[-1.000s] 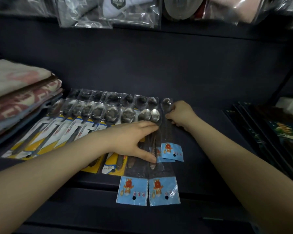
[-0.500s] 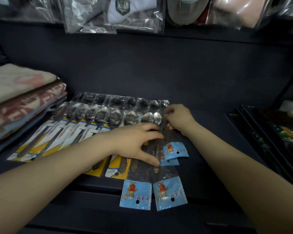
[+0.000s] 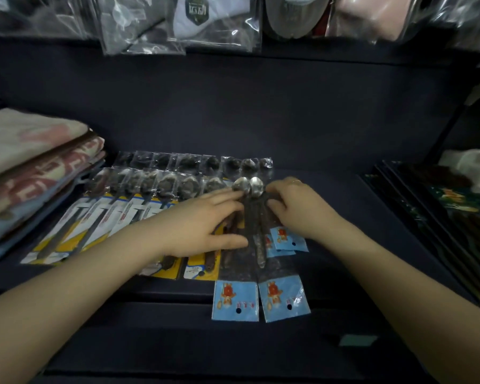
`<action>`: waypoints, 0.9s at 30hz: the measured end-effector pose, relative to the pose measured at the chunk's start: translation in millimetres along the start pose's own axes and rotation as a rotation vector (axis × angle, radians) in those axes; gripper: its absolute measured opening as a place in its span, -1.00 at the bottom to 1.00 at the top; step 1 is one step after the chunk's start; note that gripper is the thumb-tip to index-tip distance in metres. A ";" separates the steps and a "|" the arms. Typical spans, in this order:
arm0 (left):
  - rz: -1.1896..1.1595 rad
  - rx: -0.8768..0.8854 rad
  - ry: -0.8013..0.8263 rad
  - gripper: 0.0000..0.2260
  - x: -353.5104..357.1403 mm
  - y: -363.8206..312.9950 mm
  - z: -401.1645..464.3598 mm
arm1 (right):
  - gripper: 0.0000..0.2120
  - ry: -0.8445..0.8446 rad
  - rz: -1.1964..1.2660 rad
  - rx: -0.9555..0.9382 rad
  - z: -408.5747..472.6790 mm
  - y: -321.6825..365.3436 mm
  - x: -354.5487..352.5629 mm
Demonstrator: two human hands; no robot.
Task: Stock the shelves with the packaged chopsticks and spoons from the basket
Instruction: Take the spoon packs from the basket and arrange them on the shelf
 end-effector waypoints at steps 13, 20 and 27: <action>0.076 0.019 -0.002 -0.24 24.3 20.5 -52.9 | -0.40 0.314 -0.249 -0.129 -40.0 28.1 57.2; -0.096 -0.013 -0.072 -0.11 12.6 38.6 -68.1 | -0.46 0.131 -0.276 -0.199 -38.6 69.4 32.0; -0.161 -0.069 -0.024 0.10 14.8 94.7 -115.3 | -0.29 0.278 -0.290 -0.317 -42.1 127.2 71.3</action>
Point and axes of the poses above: each hand's wrist, its own z-axis towards the middle knuckle, its own x-axis out of the palm, y = z × x, the point moved 9 cm from there along z, towards the middle knuckle, and after that the axes turned 1 degree about x, right-handed, at the moved point
